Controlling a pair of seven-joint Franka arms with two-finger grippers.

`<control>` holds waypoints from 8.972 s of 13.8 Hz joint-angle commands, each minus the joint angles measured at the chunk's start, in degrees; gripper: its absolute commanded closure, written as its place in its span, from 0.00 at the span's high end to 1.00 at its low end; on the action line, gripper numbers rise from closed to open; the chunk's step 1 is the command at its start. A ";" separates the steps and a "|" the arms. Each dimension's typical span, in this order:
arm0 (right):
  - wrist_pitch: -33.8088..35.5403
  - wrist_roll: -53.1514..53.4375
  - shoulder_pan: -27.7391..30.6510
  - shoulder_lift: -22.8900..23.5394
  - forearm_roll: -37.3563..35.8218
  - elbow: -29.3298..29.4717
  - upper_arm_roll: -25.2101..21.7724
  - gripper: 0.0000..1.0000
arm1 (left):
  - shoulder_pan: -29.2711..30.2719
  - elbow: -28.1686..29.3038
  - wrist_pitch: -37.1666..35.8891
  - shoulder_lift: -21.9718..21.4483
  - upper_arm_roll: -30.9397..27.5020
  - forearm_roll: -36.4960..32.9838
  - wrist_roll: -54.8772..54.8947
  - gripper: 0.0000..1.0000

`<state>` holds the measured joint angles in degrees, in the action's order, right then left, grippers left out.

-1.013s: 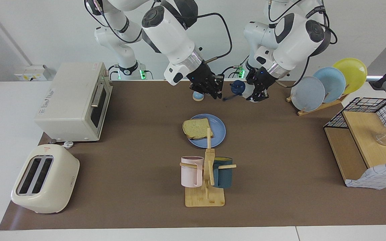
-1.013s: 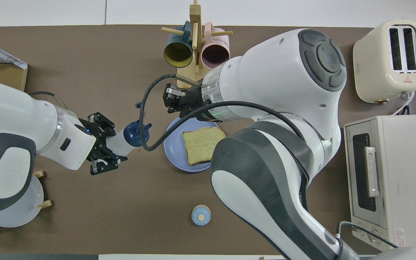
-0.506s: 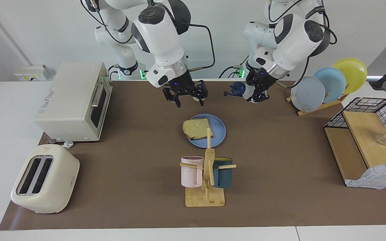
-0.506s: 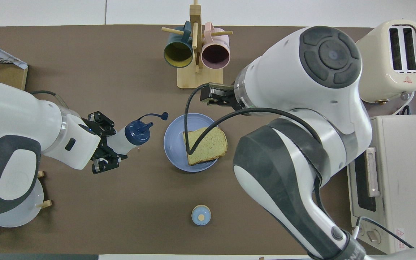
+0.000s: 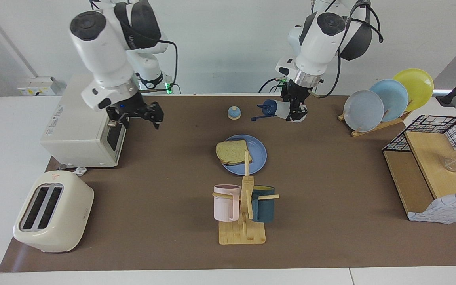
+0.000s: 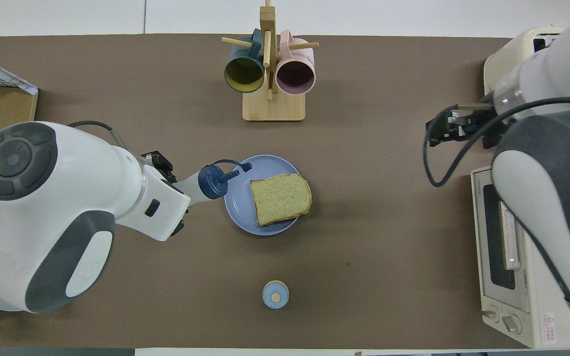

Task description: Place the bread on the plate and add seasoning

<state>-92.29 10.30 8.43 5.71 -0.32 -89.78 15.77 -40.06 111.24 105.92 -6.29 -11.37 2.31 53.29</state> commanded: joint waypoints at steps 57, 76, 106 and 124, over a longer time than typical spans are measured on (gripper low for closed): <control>0.27 -12.85 -5.79 -10.64 0.32 -11.82 -19.55 1.00 | -29.82 -30.71 -44.30 42.31 1.44 -53.02 -21.04 0.00; 0.36 -12.85 -5.79 -10.64 0.32 -11.82 -19.55 1.00 | -28.03 -26.69 -39.98 41.89 1.70 -56.99 -21.04 0.00; 0.36 -12.85 -5.79 -10.64 0.32 -11.82 -19.55 1.00 | -25.25 -20.19 -37.28 30.29 1.70 -58.40 -20.33 0.00; 0.36 -12.85 -5.79 -10.64 0.32 -11.82 -19.55 1.00 | 2.17 -17.65 -9.43 10.77 1.53 -28.26 -24.90 0.00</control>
<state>-91.05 -3.56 2.50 -4.08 -0.31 -100.45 -3.93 -39.82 90.39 92.22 6.35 -10.39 -28.91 31.23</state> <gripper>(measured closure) 0.000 0.537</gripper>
